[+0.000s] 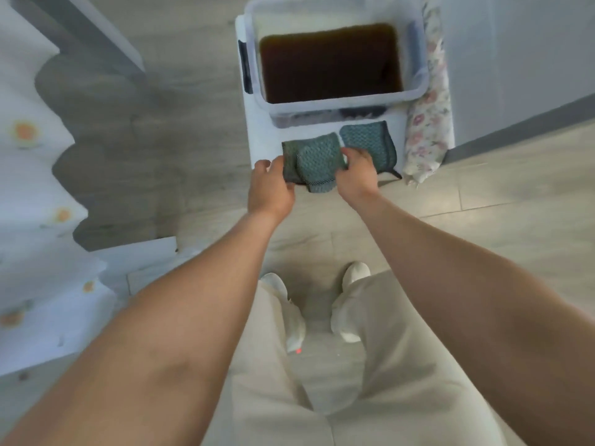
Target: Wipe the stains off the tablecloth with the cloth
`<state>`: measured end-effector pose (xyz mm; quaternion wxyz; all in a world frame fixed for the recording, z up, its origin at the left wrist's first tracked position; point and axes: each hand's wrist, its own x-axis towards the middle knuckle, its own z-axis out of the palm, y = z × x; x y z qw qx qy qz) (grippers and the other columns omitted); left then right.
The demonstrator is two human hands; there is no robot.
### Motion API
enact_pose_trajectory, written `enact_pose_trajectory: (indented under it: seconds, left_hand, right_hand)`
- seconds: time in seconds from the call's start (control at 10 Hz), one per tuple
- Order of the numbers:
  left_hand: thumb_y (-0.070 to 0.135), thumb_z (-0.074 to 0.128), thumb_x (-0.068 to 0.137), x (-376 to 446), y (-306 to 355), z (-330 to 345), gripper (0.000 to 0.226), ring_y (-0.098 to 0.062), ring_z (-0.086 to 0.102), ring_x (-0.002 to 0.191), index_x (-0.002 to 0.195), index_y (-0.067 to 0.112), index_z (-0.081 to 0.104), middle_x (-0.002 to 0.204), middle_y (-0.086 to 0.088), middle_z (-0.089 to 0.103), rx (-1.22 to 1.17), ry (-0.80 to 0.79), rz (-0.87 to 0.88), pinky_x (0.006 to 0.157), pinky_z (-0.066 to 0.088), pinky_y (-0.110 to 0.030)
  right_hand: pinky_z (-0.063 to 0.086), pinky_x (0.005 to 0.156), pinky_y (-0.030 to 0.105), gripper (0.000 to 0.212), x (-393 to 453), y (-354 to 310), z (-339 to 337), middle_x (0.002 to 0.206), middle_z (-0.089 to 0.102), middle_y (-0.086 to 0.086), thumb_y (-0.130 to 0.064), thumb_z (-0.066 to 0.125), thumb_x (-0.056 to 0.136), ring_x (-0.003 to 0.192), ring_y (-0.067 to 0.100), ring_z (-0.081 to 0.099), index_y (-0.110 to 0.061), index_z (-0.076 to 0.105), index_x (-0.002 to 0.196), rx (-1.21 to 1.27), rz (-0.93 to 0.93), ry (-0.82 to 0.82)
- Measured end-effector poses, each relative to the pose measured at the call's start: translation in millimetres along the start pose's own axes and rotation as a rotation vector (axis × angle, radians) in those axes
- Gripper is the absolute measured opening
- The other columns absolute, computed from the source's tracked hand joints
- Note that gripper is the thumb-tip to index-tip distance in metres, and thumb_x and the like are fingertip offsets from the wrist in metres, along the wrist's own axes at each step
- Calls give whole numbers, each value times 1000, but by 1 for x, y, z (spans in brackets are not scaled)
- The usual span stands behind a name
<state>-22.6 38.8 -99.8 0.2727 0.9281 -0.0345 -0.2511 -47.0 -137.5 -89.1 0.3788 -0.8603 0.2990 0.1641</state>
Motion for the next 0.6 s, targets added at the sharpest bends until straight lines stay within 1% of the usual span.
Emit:
enact_pose_trajectory:
  seconds: [0.1,0.2,0.3,0.4,0.5,0.6]
  left_hand:
    - [15,56,94,0,0,19,62,-36,21,148,152,5,35,158,-17,29,244,-17,305,121,22,-40]
    - [27,45,102,8,5,33,63,-32,2,153,158,10,20,167,-9,8,363,-171,359,124,8,-37]
    - [33,38,104,21,7,25,63,-30,-2,153,159,13,13,167,-7,1,381,-174,261,125,8,-38]
    - [36,41,103,31,13,12,67,-27,-5,153,159,16,10,167,-6,-4,392,-270,242,125,10,-39]
    - [38,43,103,17,21,1,68,-26,-4,153,159,16,11,167,-7,-3,372,-309,219,124,15,-41]
    - [37,42,104,-10,36,-17,66,-27,4,153,158,10,16,166,-10,8,306,-237,165,123,17,-39]
  right_hand:
    - [31,114,45,53,0,25,16,145,41,14,-3,52,84,136,32,35,-4,48,137,-452,-378,86]
    - [18,121,44,64,5,30,23,159,24,7,-5,46,88,148,24,15,-9,30,150,-609,-478,-77]
    - [13,122,41,71,16,19,18,160,20,2,-6,46,87,148,22,14,-14,23,153,-662,-458,-89]
    - [13,121,40,72,22,16,15,159,19,2,-7,48,87,147,23,14,-13,20,153,-698,-444,-117]
    - [13,122,40,74,12,14,5,161,14,2,-5,47,88,148,22,12,-14,15,154,-674,-426,-166]
    - [17,121,40,71,-8,-3,-14,160,19,6,-5,47,89,148,25,16,-11,17,153,-632,-403,-168]
